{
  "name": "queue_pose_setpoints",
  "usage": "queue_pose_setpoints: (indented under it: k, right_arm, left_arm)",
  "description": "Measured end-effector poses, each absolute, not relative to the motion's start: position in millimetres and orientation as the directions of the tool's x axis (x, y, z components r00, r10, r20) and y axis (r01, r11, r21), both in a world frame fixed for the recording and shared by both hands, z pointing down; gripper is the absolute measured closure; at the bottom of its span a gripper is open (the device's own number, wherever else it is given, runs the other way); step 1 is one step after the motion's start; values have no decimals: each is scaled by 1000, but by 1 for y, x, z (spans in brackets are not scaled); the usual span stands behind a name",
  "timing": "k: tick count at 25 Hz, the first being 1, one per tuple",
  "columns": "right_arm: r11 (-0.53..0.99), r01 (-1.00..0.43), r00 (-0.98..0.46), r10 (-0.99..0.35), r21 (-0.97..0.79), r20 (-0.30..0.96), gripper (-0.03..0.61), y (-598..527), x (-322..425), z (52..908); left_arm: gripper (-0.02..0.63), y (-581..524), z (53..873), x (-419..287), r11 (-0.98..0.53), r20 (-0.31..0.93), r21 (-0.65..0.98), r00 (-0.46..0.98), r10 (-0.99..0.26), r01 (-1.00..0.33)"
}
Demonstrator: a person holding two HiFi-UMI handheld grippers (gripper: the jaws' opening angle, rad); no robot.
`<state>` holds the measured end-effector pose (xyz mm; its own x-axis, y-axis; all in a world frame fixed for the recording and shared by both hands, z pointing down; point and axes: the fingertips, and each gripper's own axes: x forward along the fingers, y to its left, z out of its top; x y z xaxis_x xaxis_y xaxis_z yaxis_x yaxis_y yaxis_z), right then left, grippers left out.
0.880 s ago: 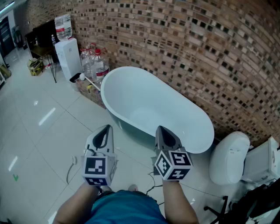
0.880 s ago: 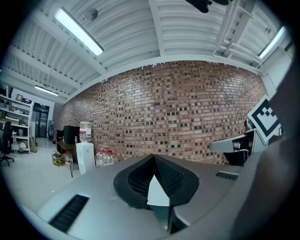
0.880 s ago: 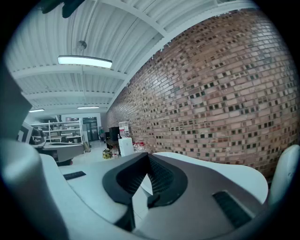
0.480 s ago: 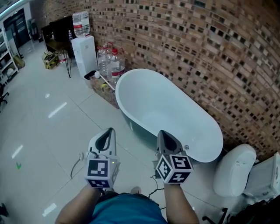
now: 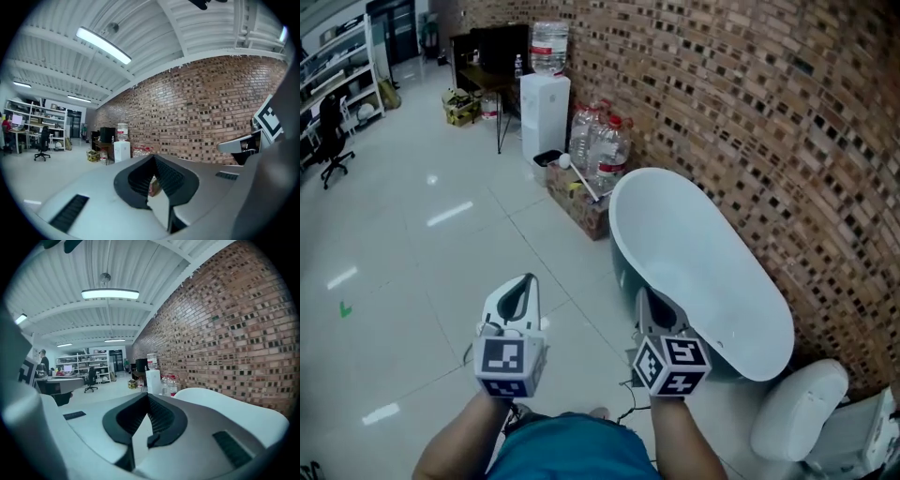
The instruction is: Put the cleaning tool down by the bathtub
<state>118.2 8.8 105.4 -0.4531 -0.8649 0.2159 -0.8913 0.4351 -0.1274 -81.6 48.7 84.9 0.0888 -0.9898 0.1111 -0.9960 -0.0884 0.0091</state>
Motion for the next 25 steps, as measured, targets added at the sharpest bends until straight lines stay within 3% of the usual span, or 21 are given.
queue_pose_setpoints:
  k: [13,25]
  right_arm:
    - [708,-699,-702,-654,-96,282,563,46,-160,136]
    - [796,-583,-795,-518,-163,315,563,46,-294,179]
  left_arm:
    - [609,159,134,-359,300,132,65,-290,-948,-952]
    - [609,179,146,-454,393,150,34,-385,-911,-919]
